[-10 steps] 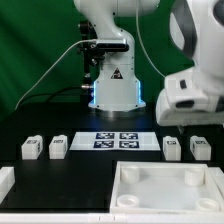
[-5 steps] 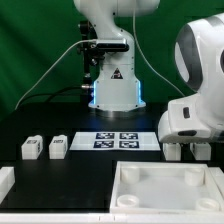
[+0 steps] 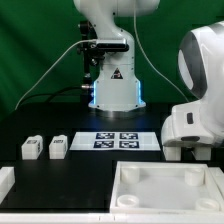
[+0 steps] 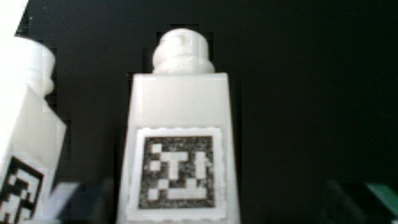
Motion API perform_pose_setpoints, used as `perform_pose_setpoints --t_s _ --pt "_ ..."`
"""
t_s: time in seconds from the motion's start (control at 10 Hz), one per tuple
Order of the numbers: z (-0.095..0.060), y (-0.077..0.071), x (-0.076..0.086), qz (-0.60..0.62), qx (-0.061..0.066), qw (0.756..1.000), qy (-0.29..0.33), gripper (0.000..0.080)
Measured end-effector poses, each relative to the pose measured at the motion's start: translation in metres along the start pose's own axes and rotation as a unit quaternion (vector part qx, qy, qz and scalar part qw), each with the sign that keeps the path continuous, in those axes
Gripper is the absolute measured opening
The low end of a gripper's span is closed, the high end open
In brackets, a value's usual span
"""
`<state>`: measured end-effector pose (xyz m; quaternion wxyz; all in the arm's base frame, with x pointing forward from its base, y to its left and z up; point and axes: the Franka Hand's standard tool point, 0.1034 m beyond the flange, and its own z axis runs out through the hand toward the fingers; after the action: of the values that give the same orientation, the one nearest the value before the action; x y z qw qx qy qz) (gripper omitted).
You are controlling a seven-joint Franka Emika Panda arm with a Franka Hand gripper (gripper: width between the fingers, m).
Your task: Assemble one leg
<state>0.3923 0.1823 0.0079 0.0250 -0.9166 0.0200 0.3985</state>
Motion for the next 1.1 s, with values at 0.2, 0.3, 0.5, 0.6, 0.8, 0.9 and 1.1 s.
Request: perform_pose_setpoints --t_s 0.2,0.3,0.5,0.6,0.8,0.9,1.1 --pt "0.0000 0.0000 0.0000 0.000 0.000 1.000 0.000 0.0343" --pt "0.0001 0.0000 0.0000 0.000 0.000 1.000 0.000 0.0291" --pt "0.0001 0.0000 0.0000 0.000 0.000 1.000 0.000 0.0291" --pt "0.0001 0.0000 0.0000 0.000 0.000 1.000 0.000 0.0291" --pt "0.0001 0.0000 0.0000 0.000 0.000 1.000 0.000 0.0291" --pt "0.0001 0.0000 0.0000 0.000 0.000 1.000 0.000 0.0291" --pt "-0.0036 0.0025 0.0003 -0.008 -0.001 1.000 0.000 0.0291"
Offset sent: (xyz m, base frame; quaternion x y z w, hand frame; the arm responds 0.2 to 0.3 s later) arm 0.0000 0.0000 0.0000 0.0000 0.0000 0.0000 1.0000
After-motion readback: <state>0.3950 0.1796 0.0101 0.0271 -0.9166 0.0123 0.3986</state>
